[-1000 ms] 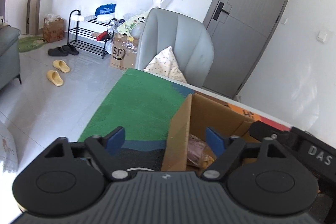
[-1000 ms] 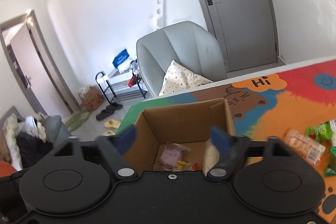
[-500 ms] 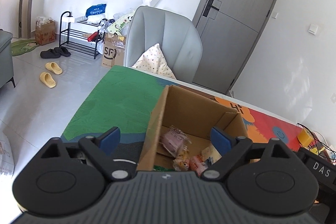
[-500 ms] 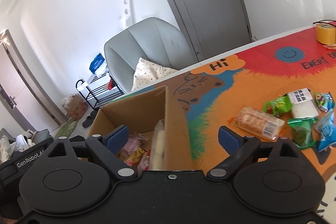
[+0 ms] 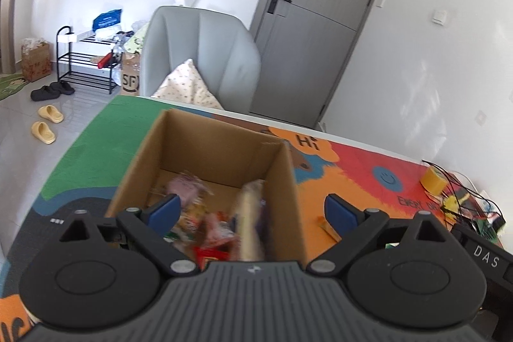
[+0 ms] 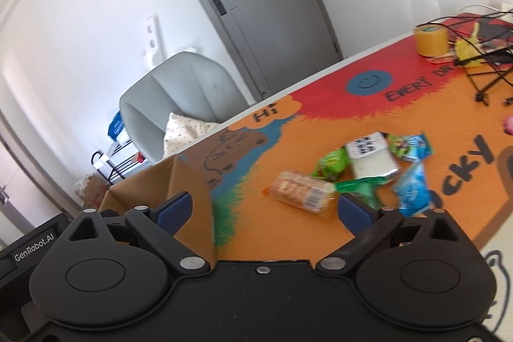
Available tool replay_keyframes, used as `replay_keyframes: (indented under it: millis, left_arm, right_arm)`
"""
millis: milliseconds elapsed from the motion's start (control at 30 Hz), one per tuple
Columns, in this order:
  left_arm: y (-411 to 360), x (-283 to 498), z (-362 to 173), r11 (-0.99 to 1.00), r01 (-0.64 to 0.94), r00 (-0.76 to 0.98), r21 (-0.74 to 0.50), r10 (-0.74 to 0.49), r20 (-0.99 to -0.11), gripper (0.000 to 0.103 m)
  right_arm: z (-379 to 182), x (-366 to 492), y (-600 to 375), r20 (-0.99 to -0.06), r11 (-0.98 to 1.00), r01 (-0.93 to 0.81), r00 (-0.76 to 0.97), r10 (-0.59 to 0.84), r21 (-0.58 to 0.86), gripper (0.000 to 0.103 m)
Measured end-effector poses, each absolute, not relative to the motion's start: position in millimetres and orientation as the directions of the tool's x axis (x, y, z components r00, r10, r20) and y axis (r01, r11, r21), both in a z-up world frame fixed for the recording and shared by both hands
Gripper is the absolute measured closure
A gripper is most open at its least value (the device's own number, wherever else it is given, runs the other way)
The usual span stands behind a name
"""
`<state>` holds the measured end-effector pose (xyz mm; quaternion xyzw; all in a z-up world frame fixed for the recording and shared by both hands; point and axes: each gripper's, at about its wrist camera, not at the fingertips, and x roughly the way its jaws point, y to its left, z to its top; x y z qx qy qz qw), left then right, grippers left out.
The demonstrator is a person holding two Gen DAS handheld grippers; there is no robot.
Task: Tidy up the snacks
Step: 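Move both tools back to the pile and grasp green pack with left tool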
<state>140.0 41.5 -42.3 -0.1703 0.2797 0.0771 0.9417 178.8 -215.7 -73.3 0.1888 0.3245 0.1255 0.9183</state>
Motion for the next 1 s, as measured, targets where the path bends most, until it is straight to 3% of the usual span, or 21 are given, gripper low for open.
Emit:
replay_keyframes:
  millis: [1000]
  left_arm:
    - [-105,178,-72,0.979,-0.031,0.790,-0.201,-0.099,-0.605,0.007]
  right_arm:
    - [-120,173,-351,-0.574,0.850,0.080,0.770,0.279,0.521,0.006]
